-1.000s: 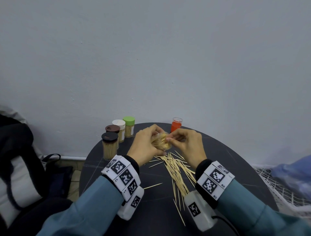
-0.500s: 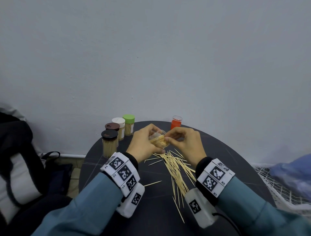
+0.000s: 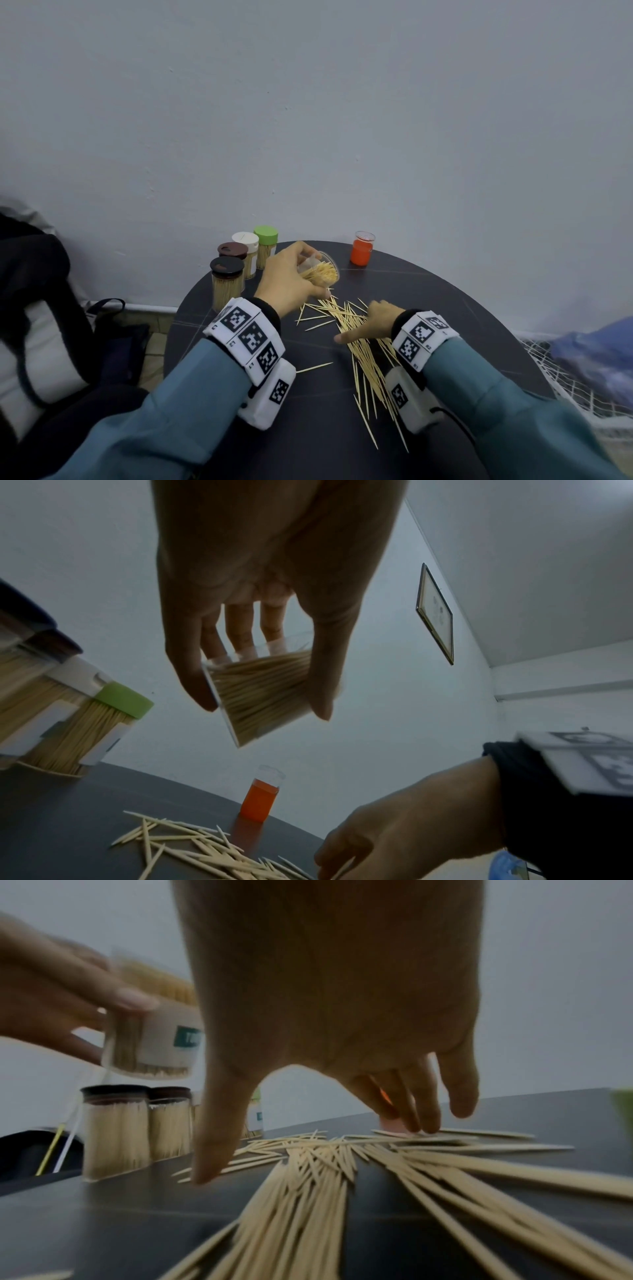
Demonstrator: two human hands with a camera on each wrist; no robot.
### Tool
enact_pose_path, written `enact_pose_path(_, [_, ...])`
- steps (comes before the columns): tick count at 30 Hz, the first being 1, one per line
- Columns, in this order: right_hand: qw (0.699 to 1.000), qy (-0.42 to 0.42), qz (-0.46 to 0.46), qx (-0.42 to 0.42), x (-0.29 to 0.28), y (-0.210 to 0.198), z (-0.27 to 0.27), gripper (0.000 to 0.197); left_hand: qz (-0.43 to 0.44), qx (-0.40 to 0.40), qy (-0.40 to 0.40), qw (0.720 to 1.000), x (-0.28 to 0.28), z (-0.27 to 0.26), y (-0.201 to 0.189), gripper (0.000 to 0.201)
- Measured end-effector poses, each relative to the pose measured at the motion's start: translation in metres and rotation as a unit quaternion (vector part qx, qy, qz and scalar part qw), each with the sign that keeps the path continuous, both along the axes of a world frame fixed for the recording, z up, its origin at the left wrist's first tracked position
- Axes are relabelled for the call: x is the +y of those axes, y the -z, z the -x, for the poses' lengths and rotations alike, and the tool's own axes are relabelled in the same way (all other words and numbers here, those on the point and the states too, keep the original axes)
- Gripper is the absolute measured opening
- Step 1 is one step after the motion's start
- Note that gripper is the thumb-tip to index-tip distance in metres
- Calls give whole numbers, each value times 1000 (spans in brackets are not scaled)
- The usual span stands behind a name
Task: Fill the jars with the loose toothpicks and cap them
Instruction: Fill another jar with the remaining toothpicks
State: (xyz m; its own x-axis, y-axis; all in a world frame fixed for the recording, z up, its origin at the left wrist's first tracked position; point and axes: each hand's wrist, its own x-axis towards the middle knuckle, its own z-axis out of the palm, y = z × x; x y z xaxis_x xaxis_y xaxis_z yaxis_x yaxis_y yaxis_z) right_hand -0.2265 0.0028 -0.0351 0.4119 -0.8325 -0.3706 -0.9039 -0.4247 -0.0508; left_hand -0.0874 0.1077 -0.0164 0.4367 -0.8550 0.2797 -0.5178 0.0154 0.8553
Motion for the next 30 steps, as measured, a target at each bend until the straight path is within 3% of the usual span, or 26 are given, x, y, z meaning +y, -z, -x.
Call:
enact_pose_path(5, [1000, 4, 16, 26, -4, 0, -11, 91, -7, 2, -9, 1000, 2, -3, -5, 61])
enact_pose_path(13, [1000, -21, 12, -1, -3, -2, -16, 56, -11, 2, -12, 1000, 2, -3, -7, 62])
enact_pose_path(30, [997, -42, 47, 34, 3, -4, -30, 49, -24, -5, -10, 1000, 4, -4, -2, 60])
